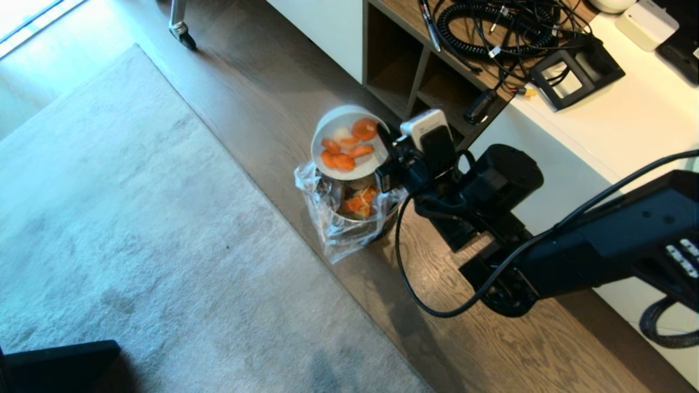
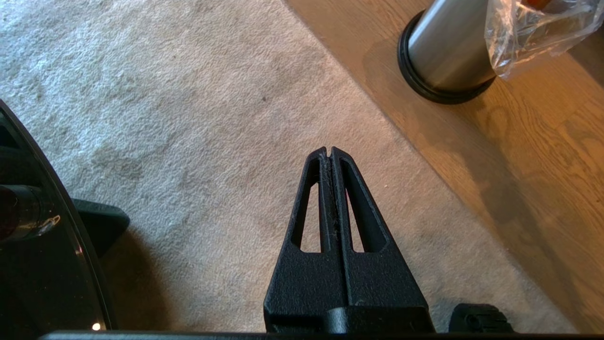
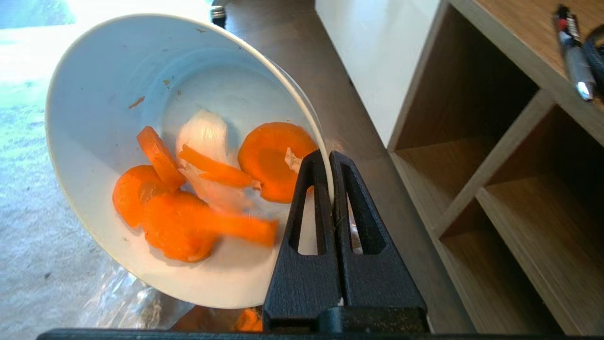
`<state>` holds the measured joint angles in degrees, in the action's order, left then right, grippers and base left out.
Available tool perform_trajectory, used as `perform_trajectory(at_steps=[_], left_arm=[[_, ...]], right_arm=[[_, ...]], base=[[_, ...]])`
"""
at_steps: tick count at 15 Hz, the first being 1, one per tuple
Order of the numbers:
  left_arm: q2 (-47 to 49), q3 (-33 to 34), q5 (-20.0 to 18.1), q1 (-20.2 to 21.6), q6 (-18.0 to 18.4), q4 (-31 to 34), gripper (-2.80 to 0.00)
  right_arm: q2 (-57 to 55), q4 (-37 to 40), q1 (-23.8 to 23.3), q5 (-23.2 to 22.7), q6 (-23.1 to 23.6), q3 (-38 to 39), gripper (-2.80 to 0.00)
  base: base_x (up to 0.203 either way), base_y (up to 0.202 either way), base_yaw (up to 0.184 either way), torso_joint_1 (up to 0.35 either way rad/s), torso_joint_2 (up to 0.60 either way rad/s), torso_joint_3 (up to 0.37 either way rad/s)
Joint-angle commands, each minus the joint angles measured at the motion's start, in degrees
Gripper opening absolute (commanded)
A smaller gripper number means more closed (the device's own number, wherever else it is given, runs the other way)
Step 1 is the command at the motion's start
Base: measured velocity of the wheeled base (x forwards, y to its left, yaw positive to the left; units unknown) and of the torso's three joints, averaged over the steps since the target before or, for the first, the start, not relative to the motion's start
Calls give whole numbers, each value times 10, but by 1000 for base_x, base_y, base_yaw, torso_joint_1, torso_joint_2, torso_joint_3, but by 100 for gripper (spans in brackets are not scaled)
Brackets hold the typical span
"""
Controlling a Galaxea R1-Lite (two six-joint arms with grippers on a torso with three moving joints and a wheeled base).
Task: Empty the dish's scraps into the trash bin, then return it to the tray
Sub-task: Pour the leftover food from the bowl into the trash can
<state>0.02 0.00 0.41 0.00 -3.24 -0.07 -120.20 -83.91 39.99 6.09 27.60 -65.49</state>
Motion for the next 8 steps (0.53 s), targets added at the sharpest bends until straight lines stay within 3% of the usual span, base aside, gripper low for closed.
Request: perform_trajectory(at_steps=[1, 8], left_arm=[[0, 0, 0, 0, 0, 0, -280], [0, 0, 0, 0, 0, 0, -280]], right_arm=[[-6, -7, -3, -8, 19, 5, -280], [-15, -41, -53, -113, 92, 3, -280]], base=[[0, 0, 0, 0, 0, 0], [0, 0, 0, 0, 0, 0]])
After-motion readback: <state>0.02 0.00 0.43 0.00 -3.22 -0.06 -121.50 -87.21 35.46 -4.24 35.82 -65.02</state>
